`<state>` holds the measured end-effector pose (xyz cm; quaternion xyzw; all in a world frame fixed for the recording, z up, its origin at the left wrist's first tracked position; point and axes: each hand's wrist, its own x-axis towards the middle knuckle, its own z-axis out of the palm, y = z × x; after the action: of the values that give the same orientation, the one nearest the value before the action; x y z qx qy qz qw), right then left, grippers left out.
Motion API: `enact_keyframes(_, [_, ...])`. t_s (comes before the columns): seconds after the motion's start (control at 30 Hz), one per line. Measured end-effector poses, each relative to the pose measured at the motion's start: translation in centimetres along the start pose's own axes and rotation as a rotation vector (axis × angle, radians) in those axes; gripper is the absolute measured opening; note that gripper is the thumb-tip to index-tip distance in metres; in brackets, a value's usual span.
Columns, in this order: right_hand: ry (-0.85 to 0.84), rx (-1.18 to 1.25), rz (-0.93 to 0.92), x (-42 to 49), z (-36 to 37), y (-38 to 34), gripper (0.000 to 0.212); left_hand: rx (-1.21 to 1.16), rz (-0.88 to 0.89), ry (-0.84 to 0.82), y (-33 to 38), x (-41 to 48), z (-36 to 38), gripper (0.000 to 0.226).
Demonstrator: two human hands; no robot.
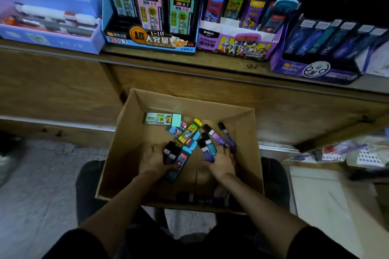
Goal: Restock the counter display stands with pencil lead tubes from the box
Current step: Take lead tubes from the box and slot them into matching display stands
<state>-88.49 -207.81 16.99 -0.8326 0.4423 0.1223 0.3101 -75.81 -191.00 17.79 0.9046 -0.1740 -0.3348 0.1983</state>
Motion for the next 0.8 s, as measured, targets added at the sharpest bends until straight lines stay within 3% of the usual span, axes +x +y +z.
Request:
enact_keyframes(0.23, [-0.005, 0.095, 0.129, 0.3, 0.5, -0.8, 0.077, -0.016, 0.014, 0.011, 0.0, 0.0, 0.0, 0.077])
enact_keyframes(0.37, [0.071, 0.113, 0.066, -0.5, 1.2, -0.7, 0.063, 0.0, 0.023, -0.011, 0.4, -0.2, 0.2, 0.073])
enact_keyframes(0.57, [-0.041, 0.131, 0.024, -0.7, 0.8, -0.6, 0.053, 0.112, -0.016, -0.084, 1.0, 0.4, 0.2, 0.069])
enact_keyframes(0.8, [-0.008, 0.007, -0.035, -1.3, 1.1, -0.3, 0.051, 0.275, -0.022, -0.095, 0.6, 0.1, 0.5, 0.073])
